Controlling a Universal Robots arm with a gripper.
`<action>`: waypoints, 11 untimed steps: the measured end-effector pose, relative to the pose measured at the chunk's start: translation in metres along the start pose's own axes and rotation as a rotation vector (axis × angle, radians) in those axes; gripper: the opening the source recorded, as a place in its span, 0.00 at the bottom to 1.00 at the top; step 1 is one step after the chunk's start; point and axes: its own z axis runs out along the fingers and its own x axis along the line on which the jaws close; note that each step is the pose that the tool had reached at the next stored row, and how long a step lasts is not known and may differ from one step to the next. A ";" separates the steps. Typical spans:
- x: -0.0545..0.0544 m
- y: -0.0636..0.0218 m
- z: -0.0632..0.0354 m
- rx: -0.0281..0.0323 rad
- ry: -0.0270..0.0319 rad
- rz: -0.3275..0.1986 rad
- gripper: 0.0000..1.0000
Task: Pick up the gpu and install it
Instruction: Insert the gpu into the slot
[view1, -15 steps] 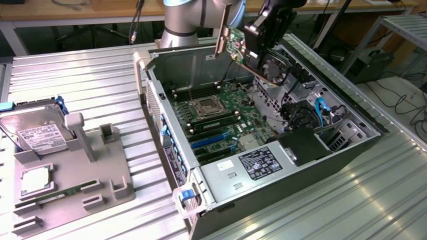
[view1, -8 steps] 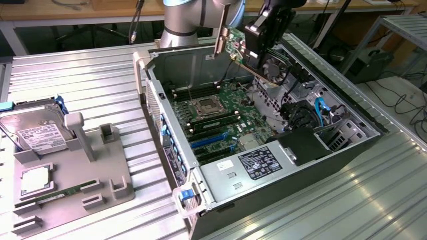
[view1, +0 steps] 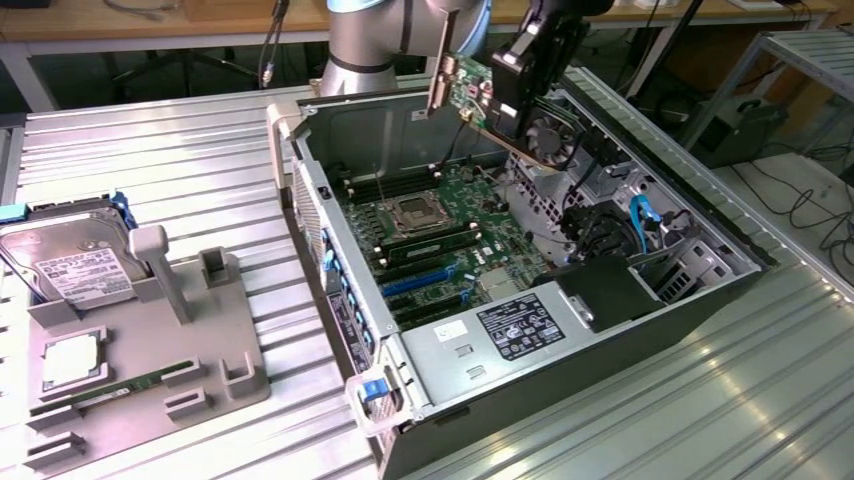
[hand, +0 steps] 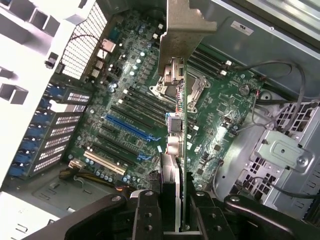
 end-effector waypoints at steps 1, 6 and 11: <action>0.000 0.0000 0.0000 -0.0001 0.0000 -0.004 0.27; 0.000 0.0000 0.0001 -0.0002 0.0003 -0.024 0.27; 0.000 0.0000 0.0002 -0.0004 0.0007 -0.048 0.27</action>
